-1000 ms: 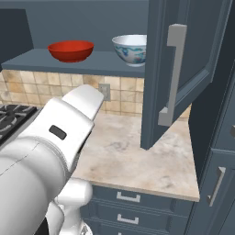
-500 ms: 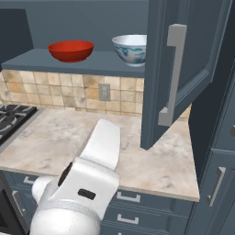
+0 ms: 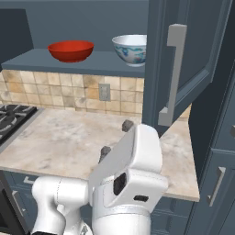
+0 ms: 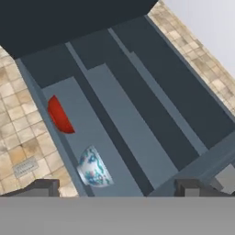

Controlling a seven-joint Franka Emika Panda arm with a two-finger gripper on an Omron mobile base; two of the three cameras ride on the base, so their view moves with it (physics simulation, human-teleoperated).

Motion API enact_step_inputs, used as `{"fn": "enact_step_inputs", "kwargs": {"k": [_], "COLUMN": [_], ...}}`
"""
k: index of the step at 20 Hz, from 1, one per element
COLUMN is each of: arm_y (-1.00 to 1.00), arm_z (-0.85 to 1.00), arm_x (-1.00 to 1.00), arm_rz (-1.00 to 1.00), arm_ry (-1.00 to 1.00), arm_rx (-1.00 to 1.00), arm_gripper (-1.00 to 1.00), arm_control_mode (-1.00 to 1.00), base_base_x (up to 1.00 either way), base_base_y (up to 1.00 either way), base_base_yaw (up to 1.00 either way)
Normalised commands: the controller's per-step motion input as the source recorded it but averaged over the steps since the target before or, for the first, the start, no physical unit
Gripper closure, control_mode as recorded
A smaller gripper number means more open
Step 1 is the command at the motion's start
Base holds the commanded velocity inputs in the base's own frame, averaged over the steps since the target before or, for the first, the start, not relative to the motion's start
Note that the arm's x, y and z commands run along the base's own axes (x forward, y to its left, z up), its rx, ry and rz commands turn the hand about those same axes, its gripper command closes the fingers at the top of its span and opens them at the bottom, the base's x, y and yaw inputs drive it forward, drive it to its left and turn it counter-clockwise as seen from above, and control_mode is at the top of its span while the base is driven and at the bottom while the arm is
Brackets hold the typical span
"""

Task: Open the cabinet. Pick the bowls from the counter and place them in the cabinet. Then close the cabinet.

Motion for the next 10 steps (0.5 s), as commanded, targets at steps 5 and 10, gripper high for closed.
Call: {"fn": "enact_step_inputs", "kwargs": {"k": [5, 10], "arm_y": [-0.49, -0.31], "arm_z": [-0.08, -0.3], "arm_x": [0.06, 0.03], "arm_rz": [0.09, 0.12], "arm_ry": [-0.1, -0.12], "arm_rx": [0.0, -0.01], "arm_gripper": [-1.0, -1.0], "arm_control_mode": [-1.0, -1.0], "base_base_x": [0.0, 0.0], "base_base_y": [0.0, 0.0], "base_base_yaw": [0.0, 0.0]}}
